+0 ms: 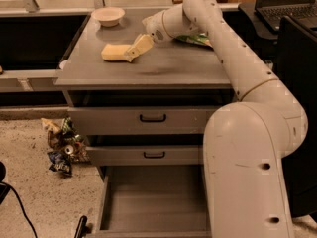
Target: Place sponge into bottom drawer
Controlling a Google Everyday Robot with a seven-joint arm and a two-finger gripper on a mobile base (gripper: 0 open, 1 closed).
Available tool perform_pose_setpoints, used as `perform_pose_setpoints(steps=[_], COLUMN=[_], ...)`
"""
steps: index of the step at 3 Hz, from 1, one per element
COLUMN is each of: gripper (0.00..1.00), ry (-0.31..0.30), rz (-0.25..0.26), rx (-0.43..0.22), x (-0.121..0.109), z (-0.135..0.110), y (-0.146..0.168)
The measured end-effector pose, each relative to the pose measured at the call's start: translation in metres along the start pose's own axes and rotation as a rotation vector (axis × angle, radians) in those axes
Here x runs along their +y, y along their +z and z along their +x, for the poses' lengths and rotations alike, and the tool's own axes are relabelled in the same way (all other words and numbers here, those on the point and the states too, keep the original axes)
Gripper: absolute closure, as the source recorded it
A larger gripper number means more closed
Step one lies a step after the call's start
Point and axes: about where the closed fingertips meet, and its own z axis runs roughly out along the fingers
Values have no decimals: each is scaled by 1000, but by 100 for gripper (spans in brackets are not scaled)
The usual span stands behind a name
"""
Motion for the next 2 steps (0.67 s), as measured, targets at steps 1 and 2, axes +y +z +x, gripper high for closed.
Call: perform_pose_setpoints(steps=[1, 2], gripper=[0, 0], ry=[30, 71], rz=[9, 49], rx=[-2, -40], x=[5, 13], z=[5, 12], y=[13, 24])
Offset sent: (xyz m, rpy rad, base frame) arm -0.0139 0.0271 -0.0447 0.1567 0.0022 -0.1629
